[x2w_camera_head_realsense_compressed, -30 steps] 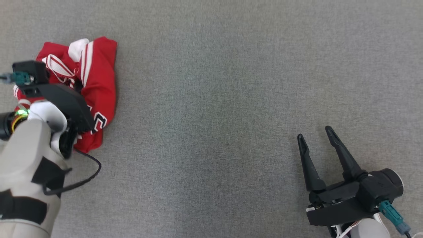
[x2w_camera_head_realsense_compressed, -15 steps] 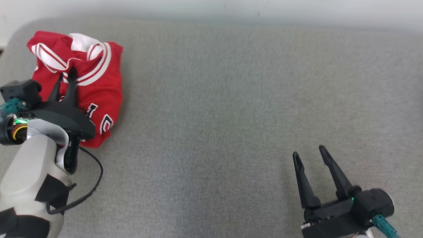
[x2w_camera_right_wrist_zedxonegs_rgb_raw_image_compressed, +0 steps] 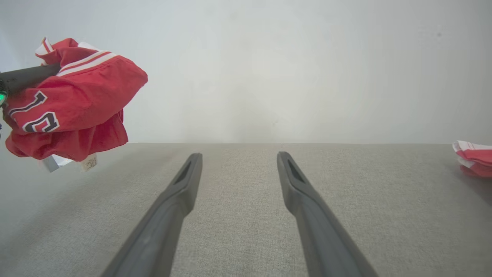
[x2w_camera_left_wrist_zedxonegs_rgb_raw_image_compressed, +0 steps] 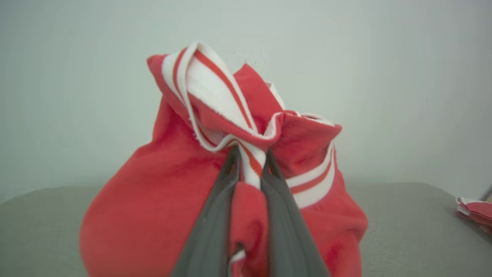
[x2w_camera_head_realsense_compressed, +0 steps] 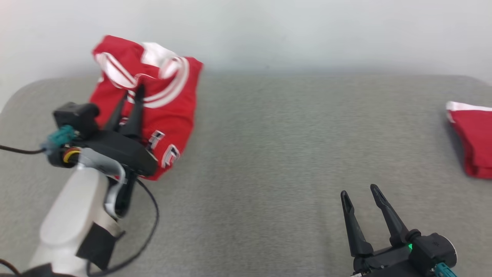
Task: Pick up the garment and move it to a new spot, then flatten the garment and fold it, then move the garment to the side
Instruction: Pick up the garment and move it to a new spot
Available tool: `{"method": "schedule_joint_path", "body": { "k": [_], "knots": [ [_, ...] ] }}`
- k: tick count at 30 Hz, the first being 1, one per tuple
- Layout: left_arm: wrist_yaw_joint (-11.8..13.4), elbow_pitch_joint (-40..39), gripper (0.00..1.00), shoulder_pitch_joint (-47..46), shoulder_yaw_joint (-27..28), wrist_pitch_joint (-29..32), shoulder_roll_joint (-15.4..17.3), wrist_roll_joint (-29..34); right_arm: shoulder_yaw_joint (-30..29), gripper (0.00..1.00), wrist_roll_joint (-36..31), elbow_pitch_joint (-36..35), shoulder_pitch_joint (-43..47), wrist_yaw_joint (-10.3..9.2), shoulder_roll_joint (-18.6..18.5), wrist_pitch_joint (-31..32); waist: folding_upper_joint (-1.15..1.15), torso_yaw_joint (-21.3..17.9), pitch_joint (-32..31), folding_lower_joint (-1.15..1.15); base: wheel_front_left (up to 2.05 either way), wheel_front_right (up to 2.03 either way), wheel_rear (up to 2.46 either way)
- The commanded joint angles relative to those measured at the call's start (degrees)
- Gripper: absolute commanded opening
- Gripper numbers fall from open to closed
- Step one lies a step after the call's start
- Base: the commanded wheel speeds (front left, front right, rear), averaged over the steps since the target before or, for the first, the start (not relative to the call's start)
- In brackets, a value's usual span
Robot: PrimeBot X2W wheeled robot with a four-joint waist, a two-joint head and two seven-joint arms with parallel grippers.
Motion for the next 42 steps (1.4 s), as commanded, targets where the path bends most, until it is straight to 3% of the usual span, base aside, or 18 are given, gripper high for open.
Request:
{"method": "schedule_joint_path", "body": {
  "k": [1, 11, 23, 30, 37, 39, 40, 42],
  "knots": [
    [0.28, -2.28, 0.0, 1.78, -0.74, 0.8, -0.72, -0.66, -0.12, 1.0, 0.35, -0.38, 0.89, -0.14, -0.01, -0.01, 0.0, -4.94, -1.83, 0.01, 0.0, 0.0, 0.0],
    [1.64, -9.19, 0.0, 6.1, -5.89, 6.23, -2.61, 0.8, -1.32, 1.0, 0.3, -1.82, 1.94, -0.14, -0.2, -0.01, 0.0, -14.7, 0.42, 0.01, 0.0, 0.0, 0.0],
    [0.6, -5.55, 0.0, 4.83, -11.73, 11.02, -2.07, 2.7, -1.62, 1.0, 0.2, -2.94, 0.78, -0.14, 1.17, -0.02, 0.0, -22.72, 4.95, 0.01, 0.0, 0.0, 0.0],
    [0.43, 0.05, 0.0, 3.26, -13.31, 10.25, -1.06, 3.45, -1.62, 1.0, 0.03, -3.14, 0.38, -0.14, 1.94, -0.02, 0.0, -25.25, 7.2, 0.01, 0.0, 0.0, 0.0],
    [0.66, 4.9, 0.0, 2.3, -14.15, 8.23, -1.24, 4.09, -1.88, 1.0, -0.47, -3.12, 0.0, -0.14, 2.18, -0.01, 0.0, -24.8, 7.56, 0.01, 0.0, 0.0, 0.0],
    [0.74, 5.64, 0.73, 2.3, -14.47, 7.22, -1.81, 4.32, -1.94, 1.0, -0.67, -3.09, 0.01, -0.14, 2.07, -0.02, 0.0, -23.91, 7.01, 0.01, 0.0, 0.0, 0.0],
    [0.68, 5.94, 1.0, 2.42, -14.36, 6.67, -2.17, 3.92, -1.82, 1.0, -0.71, -3.06, 0.03, -0.14, 1.93, -0.01, 0.0, -23.46, 6.68, 0.01, 0.0, 0.0, 0.0],
    [0.56, 6.16, 1.0, 2.97, -14.54, 5.57, -2.69, 3.51, -1.75, 1.0, -0.68, -3.02, 0.06, -0.14, 1.67, -0.02, 0.0, -22.21, 5.72, 0.01, 0.0, 0.0, 0.0]
  ]
}}
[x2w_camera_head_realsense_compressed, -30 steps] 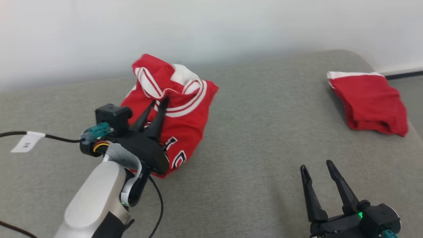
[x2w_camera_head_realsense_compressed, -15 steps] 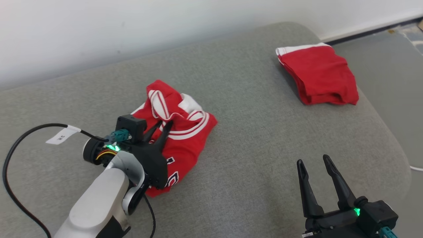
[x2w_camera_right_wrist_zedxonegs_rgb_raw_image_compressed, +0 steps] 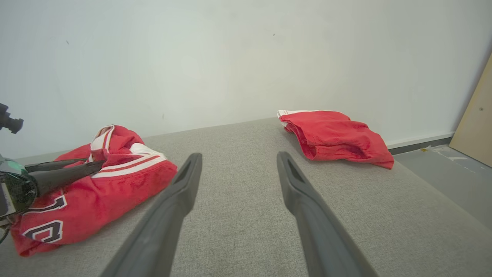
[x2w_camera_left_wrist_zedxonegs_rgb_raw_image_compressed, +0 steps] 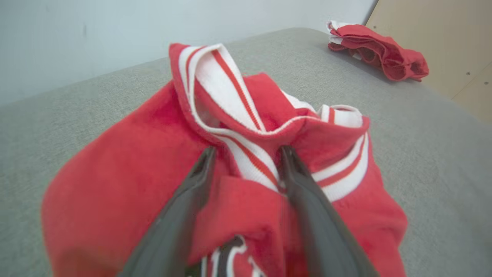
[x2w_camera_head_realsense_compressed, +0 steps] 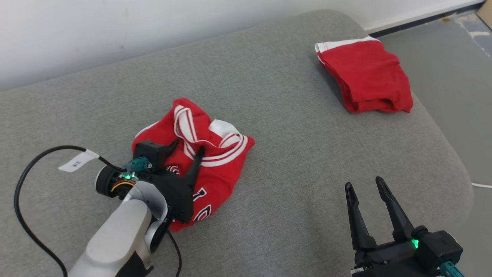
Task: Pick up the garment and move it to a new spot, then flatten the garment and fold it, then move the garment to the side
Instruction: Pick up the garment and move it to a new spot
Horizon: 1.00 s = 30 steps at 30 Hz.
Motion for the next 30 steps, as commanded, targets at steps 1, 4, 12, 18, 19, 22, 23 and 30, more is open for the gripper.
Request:
{"method": "schedule_joint_path", "body": {
  "k": [1, 4, 12, 18, 19, 22, 23, 30],
  "knots": [
    [0.03, 0.03, 1.0, 0.9, -0.07, -0.95, -0.33, -0.56, 0.14, 1.0, -0.23, 0.01, -0.16, -0.14, -0.32, -0.02, -0.01, 2.43, -2.11, -0.01, 0.0, 0.0, 0.0],
    [0.55, -0.59, 1.0, 2.49, 0.2, -3.1, -0.55, -0.9, 0.39, 1.0, 0.05, 0.31, 0.29, -0.14, -0.71, -0.02, -0.01, 5.01, -4.0, -0.01, 0.0, 0.0, 0.0],
    [3.24, -3.75, 1.0, 9.89, 2.21, -8.05, -0.28, -2.47, 0.81, 1.0, 1.12, 1.27, 1.59, -0.14, -1.47, -0.02, -0.01, 12.8, -8.87, -0.01, 0.0, 0.0, 0.0],
    [4.91, -9.41, 1.0, 16.18, 4.82, -9.95, 0.7, -3.79, 1.17, 1.0, 2.04, 1.69, 2.78, -0.14, -1.29, -0.01, -0.01, 17.33, -11.67, -0.01, 0.0, 0.0, 0.0],
    [5.13, -10.7, 1.0, 17.73, 5.58, -10.09, 0.95, -4.06, 1.24, 1.0, 2.13, 1.79, 3.06, -0.14, -1.29, -0.02, -0.01, 18.09, -12.23, -0.01, 0.0, 0.0, 0.0],
    [5.61, -14.35, 1.0, 21.88, 7.51, -10.39, 2.28, -3.5, 1.56, 1.0, 2.29, 2.0, 3.31, -0.14, -1.08, -0.02, -0.01, 19.6, -13.3, -0.01, 0.0, 0.0, 0.0],
    [6.08, -16.08, 1.0, 23.18, 8.91, -10.44, 2.55, -2.92, 1.7, 1.0, 2.41, 2.25, 3.3, -0.14, -1.05, -0.01, -0.01, 19.88, -13.61, -0.01, 0.0, 0.0, 0.0],
    [6.77, -27.52, 1.0, 34.61, 17.93, -10.37, 1.05, 3.08, 0.86, 1.0, 2.58, 2.67, 4.35, -0.14, -0.63, -0.02, -0.01, 21.54, -15.77, -0.01, 0.0, 0.0, 0.0]
  ]
}}
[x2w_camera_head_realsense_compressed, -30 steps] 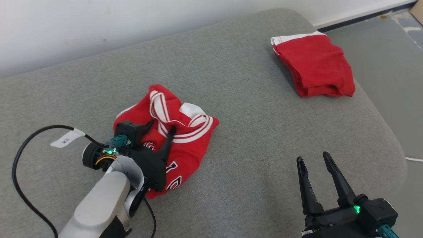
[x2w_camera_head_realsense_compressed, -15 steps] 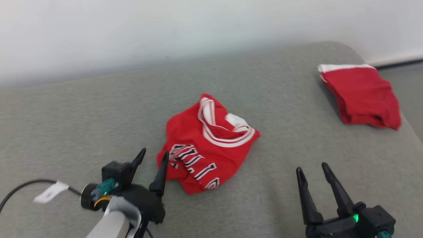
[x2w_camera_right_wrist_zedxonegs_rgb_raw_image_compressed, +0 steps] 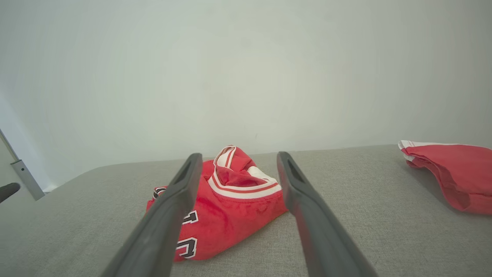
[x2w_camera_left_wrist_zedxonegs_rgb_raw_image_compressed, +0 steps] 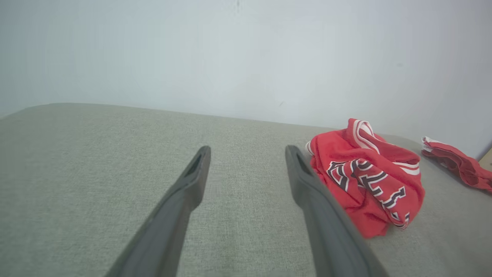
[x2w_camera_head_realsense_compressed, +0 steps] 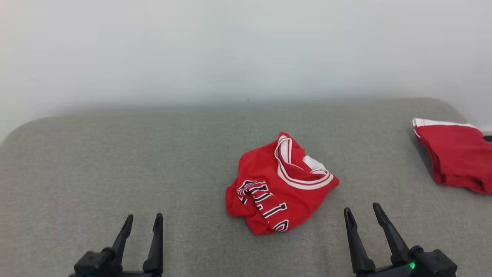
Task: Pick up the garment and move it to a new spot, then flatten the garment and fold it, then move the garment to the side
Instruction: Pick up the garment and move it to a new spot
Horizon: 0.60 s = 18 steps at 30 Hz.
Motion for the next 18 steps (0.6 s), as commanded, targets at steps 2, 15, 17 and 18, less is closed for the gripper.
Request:
{"method": "schedule_joint_path", "body": {
  "k": [2, 15, 17, 18],
  "knots": [
    [-0.03, -2.18, 1.0, 2.59, 1.9, -0.11, -1.31, 1.79, 0.05, 1.0, 0.05, 0.08, 0.85, -0.14, 0.15, -0.02, 0.0, 1.97, -2.16, 0.01, 0.0, 0.0, 0.0],
    [-3.31, -11.59, 1.0, 16.2, 12.85, -0.12, -8.73, 18.52, -1.55, 1.0, -2.33, -0.98, 6.82, -0.14, 1.85, -0.02, 0.0, 2.25, -5.59, 0.01, 0.0, 0.0, 0.0],
    [-3.79, -12.47, 1.0, 17.21, 13.62, -0.12, -9.3, 19.94, -1.54, 1.0, -2.15, -1.27, 7.57, -0.14, 1.99, -0.02, 0.0, 2.16, -5.83, 0.01, 0.0, 0.0, 0.0],
    [-3.82, -12.68, 1.0, 17.74, 13.87, -0.12, -9.5, 20.89, -1.43, 1.0, -2.18, -1.39, 8.02, -0.14, 2.03, -0.02, 0.0, 2.03, -5.98, 0.01, 0.0, 0.0, 0.0]
  ]
}}
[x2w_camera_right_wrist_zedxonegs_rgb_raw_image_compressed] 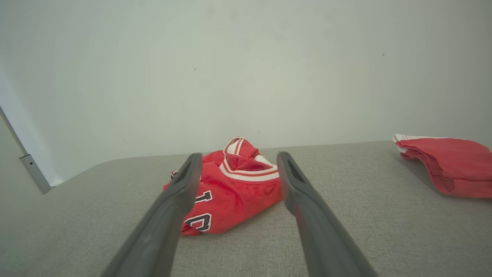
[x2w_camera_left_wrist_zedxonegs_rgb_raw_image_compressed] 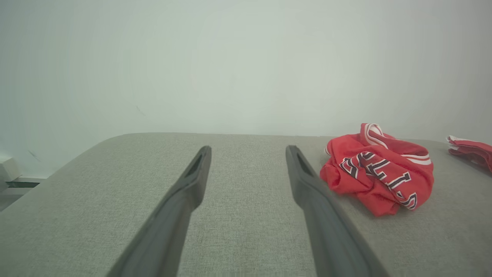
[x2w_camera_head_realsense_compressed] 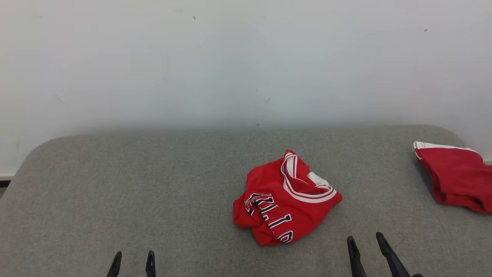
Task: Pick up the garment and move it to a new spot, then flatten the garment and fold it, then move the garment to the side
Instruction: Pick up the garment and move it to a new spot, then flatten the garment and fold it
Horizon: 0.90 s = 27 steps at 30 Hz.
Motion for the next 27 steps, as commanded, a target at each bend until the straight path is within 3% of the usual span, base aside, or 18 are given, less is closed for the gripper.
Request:
{"method": "schedule_joint_path", "body": {
  "k": [1, 14, 27],
  "knots": [
    [-0.35, -0.46, 1.0, 1.54, 0.61, -0.12, -0.45, 1.54, 0.08, 1.0, -0.01, -0.34, 1.08, -0.14, 0.19, -0.01, 0.0, -0.28, -0.29, 0.01, 0.0, 0.0, 0.0],
    [-1.42, 0.25, 1.0, 2.6, 2.31, -0.13, -1.41, 4.01, 0.14, 1.0, -0.37, 0.05, 1.53, -0.14, -0.27, -0.02, 0.0, -1.12, -0.82, 0.01, 0.0, 0.0, 0.0],
    [-0.44, -0.34, 1.0, 2.6, 1.3, -0.13, -1.47, 4.67, 0.26, 1.0, -0.44, 0.63, 1.61, -0.14, -0.51, -0.02, 0.0, -0.92, -0.83, 0.01, 0.0, 0.0, 0.0]
  ]
}}
